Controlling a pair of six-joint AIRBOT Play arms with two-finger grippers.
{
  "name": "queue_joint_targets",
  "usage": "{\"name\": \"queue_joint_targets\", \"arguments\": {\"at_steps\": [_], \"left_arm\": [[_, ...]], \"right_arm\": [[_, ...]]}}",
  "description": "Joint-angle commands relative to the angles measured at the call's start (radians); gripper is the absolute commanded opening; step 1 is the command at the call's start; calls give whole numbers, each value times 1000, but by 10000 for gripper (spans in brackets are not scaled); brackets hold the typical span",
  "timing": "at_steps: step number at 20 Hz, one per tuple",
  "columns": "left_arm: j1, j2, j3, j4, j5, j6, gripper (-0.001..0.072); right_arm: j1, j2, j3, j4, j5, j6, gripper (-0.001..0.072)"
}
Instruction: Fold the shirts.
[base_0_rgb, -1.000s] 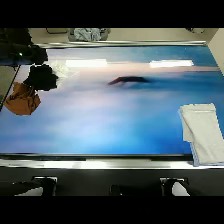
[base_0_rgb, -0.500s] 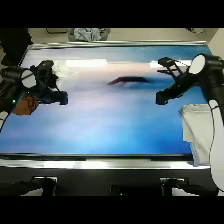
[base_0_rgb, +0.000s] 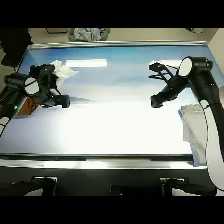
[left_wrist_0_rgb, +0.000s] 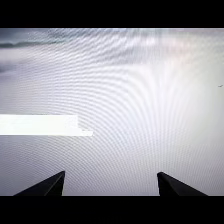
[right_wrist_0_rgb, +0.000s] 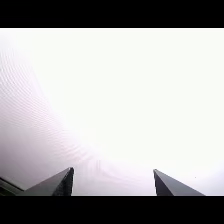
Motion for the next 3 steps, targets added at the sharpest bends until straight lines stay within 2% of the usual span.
{"name": "queue_joint_targets", "arguments": {"at_steps": [1,3], "left_arm": [[0,1,-2,0,3,0,720],[0,1,-2,0,3,0,720]], "right_arm": [[2,0,0,-1,2,0,610],[2,0,0,-1,2,0,610]]}}
